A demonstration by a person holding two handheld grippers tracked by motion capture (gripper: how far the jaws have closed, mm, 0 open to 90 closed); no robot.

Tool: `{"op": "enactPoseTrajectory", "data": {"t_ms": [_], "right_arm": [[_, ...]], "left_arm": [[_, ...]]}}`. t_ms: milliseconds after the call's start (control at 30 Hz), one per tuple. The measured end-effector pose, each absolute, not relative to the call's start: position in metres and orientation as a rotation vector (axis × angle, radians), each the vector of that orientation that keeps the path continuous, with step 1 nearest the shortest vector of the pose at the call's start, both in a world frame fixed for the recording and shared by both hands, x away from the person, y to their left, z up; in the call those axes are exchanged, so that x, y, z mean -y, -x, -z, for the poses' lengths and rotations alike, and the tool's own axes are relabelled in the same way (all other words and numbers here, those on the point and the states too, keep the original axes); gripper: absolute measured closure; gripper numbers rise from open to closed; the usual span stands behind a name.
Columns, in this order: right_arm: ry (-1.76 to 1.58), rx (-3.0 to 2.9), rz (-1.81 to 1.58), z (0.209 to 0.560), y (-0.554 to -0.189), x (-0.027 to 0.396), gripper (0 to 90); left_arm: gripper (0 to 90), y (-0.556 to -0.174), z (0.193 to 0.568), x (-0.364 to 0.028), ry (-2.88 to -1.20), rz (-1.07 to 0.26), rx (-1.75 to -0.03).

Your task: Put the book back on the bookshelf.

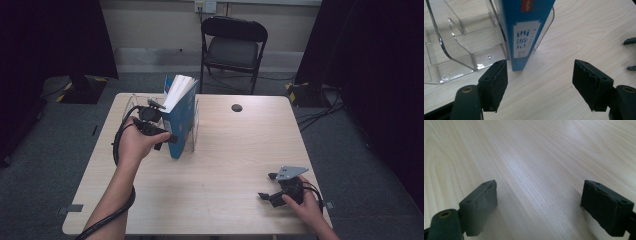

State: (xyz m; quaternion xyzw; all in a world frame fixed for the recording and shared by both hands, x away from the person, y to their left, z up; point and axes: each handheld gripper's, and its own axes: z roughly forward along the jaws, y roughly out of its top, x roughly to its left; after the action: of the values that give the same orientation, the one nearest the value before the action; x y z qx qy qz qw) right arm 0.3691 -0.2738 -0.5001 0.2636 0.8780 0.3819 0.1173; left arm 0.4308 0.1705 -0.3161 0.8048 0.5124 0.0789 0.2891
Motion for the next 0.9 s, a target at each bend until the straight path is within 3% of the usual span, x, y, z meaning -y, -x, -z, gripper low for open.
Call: {"op": "enactPoseTrajectory", "data": {"t_ms": [900], "right_arm": [[-0.770,-2.570,-1.116,0.500,-0.369,0.273,12.8]], "left_arm": [[29.0,-0.406,0.344,-0.178,-2.137,-0.156,-1.342]]}}
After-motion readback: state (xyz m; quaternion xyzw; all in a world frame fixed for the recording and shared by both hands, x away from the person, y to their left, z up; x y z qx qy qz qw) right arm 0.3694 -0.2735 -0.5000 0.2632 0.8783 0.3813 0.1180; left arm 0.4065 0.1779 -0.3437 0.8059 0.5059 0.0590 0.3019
